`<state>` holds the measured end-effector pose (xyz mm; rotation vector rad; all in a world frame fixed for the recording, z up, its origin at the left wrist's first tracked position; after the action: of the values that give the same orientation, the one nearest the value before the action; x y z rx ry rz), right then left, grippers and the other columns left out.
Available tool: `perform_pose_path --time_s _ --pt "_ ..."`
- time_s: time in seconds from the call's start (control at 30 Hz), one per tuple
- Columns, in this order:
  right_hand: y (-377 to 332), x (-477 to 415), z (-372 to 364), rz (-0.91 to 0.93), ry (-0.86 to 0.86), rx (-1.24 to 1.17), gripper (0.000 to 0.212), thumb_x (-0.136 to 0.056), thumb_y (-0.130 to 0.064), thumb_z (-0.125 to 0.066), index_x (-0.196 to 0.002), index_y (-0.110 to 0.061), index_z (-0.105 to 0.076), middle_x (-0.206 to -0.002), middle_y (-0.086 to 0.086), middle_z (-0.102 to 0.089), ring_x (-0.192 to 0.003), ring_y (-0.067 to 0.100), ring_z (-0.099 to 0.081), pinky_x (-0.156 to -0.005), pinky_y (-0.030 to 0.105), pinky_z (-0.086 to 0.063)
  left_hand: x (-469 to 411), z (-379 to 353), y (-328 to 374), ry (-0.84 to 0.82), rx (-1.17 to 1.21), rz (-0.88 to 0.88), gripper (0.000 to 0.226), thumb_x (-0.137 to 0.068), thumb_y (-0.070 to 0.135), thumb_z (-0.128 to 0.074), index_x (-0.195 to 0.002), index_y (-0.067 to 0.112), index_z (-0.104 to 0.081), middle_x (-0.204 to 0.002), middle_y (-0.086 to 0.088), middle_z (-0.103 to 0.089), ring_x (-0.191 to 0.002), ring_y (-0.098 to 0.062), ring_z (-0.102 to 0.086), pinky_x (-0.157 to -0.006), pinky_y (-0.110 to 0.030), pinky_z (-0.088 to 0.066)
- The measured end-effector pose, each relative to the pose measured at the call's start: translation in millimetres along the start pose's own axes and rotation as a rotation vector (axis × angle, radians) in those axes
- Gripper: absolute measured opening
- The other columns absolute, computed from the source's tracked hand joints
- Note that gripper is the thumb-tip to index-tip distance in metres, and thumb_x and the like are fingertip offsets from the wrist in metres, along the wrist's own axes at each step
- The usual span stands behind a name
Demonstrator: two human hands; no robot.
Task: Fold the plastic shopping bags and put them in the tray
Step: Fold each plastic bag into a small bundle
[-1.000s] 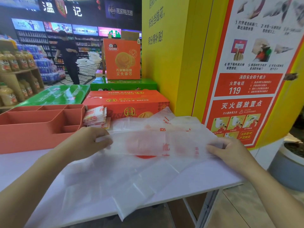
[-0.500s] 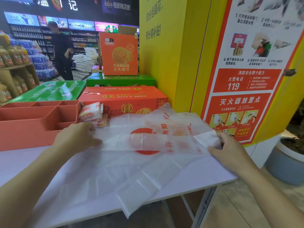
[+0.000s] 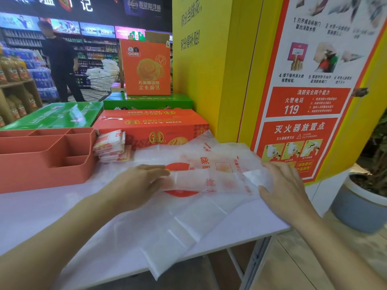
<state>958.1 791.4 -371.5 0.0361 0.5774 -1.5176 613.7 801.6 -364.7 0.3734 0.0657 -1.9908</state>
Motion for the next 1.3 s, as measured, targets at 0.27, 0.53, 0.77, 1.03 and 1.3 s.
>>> perform_pose_path --time_s 0.27,0.53,0.77,1.03,1.3 --pt "-119 20 -40 0.428 -0.249 -0.056 0.055 -0.108 -0.035 -0.038 -0.159 -0.04 -0.02 -0.166 -0.021 -0.011 -0.153 0.002 0.001 -0.122 0.024 0.008 -5 -50 52 -0.26 -0.003 -0.12 0.094 -0.075 0.077 0.016 -0.156 0.045 -0.018 -0.166 0.015 -0.007 -0.154 -0.012 0.0 -0.125 -0.039 -0.003" --pt "-120 23 -85 0.414 -0.503 0.095 0.054 -0.106 -0.057 -0.016 -0.158 -0.049 -0.006 -0.166 -0.023 0.009 -0.151 0.004 0.022 -0.122 0.035 0.016 1 -62 42 -0.378 0.0 -0.012 0.056 -0.101 0.059 -0.012 -0.156 0.048 -0.005 -0.165 0.019 0.006 -0.153 -0.011 0.013 -0.124 -0.039 0.005" --pt "-122 22 -89 0.408 -0.531 0.07 0.054 -0.106 -0.055 -0.016 -0.159 -0.047 -0.007 -0.165 -0.024 0.009 -0.152 0.002 0.02 -0.126 0.038 0.01 -2 -64 35 -0.399 0.036 0.029 0.06 -0.103 0.058 -0.018 -0.159 0.039 -0.005 -0.165 0.017 0.006 -0.152 -0.008 0.012 -0.124 -0.039 0.004" --pt "-124 17 -46 0.425 -0.343 0.028 0.044 -0.098 -0.023 -0.047 -0.14 -0.032 -0.055 -0.144 -0.015 -0.055 -0.135 0.017 -0.044 -0.113 0.033 -0.032 6 -24 27 -0.148 0.029 -0.037 0.067 -0.087 0.059 -0.022 -0.141 0.034 -0.052 -0.143 0.011 -0.056 -0.132 -0.014 -0.05 -0.109 -0.028 -0.04" --pt "-116 10 -41 0.407 -0.293 0.078 0.046 -0.103 -0.018 -0.044 -0.143 -0.036 -0.053 -0.147 -0.017 -0.053 -0.135 0.01 -0.046 -0.111 0.034 -0.039 7 -18 16 -0.123 0.04 -0.069 0.063 -0.083 0.043 -0.039 -0.144 0.033 -0.049 -0.138 0.008 -0.059 -0.127 -0.019 -0.053 -0.103 -0.032 -0.045"
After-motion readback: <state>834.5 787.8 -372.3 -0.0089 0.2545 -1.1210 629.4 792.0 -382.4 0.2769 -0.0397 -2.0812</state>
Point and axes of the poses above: each hand's wrist, its own x-axis away from the middle knuckle, its own z-axis out of the back of the hand, y = z × x, the point moved 9 cm from there along -x, towards the middle knuckle
